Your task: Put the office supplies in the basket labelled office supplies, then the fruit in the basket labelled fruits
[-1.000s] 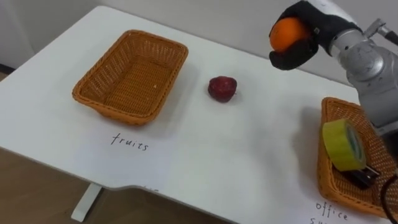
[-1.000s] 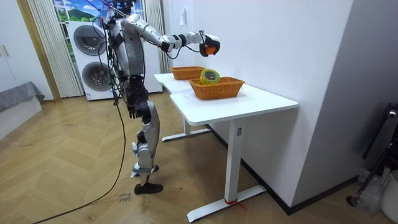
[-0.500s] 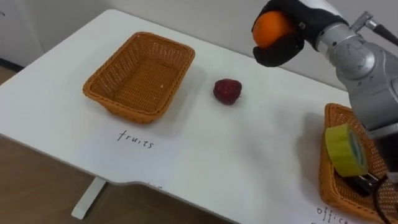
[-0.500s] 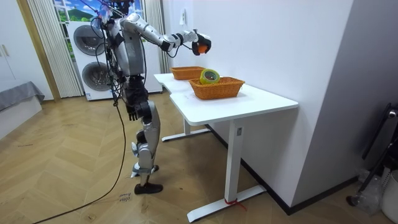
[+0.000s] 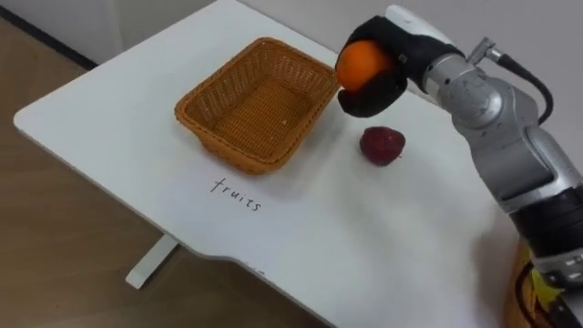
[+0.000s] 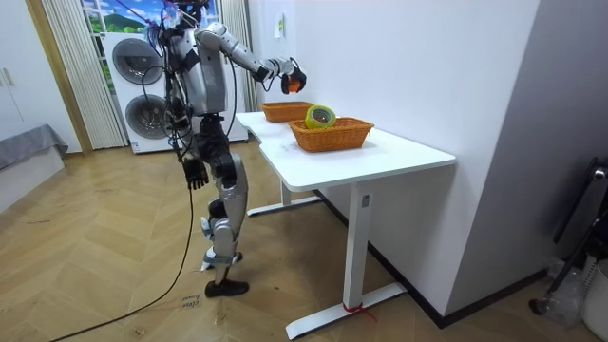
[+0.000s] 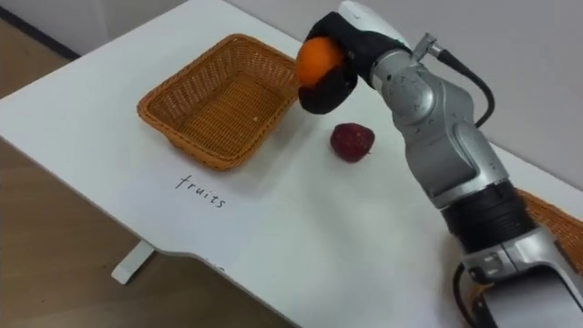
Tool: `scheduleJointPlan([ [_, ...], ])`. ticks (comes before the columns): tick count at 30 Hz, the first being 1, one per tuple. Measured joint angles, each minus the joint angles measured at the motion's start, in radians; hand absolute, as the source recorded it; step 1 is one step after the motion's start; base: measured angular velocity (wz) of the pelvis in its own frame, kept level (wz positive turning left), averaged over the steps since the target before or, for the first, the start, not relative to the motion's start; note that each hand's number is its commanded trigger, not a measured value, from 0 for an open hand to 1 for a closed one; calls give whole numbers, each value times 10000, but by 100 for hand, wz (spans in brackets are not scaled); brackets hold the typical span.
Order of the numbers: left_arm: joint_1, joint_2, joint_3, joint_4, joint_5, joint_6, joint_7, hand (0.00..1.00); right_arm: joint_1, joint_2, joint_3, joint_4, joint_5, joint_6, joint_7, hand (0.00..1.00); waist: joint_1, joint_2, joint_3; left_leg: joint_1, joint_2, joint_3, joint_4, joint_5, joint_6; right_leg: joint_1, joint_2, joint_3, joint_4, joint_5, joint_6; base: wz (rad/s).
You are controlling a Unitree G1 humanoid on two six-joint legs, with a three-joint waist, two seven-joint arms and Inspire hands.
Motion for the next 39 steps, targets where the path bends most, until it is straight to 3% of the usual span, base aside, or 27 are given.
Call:
scheduleJointPlan([
  [16,281,44,-4,4,41,25,49,0,-158,107,564,1610,848,-85,-406,100,860,-110,-14,-159,-149,-462,88,3,1,191,-39,-583,-166,-23,38,9],
  [26,332,58,-7,110,-15,14,61,0,-402,290,890,2373,1258,-320,-1024,100,1015,-94,-2,-151,-166,-522,118,6,-1,255,-57,-737,-165,-37,62,0],
  [35,400,52,-10,112,-18,27,39,0,-527,290,891,2757,1383,-327,-1345,100,1190,-69,16,-189,-311,-869,201,5,3,346,-106,-742,-167,-106,167,11],
  [39,437,51,-12,114,-20,21,56,0,-537,290,891,2754,1404,-524,-1475,100,1214,-39,39,-206,-351,-946,236,16,23,361,-128,-742,-163,-109,173,6],
])
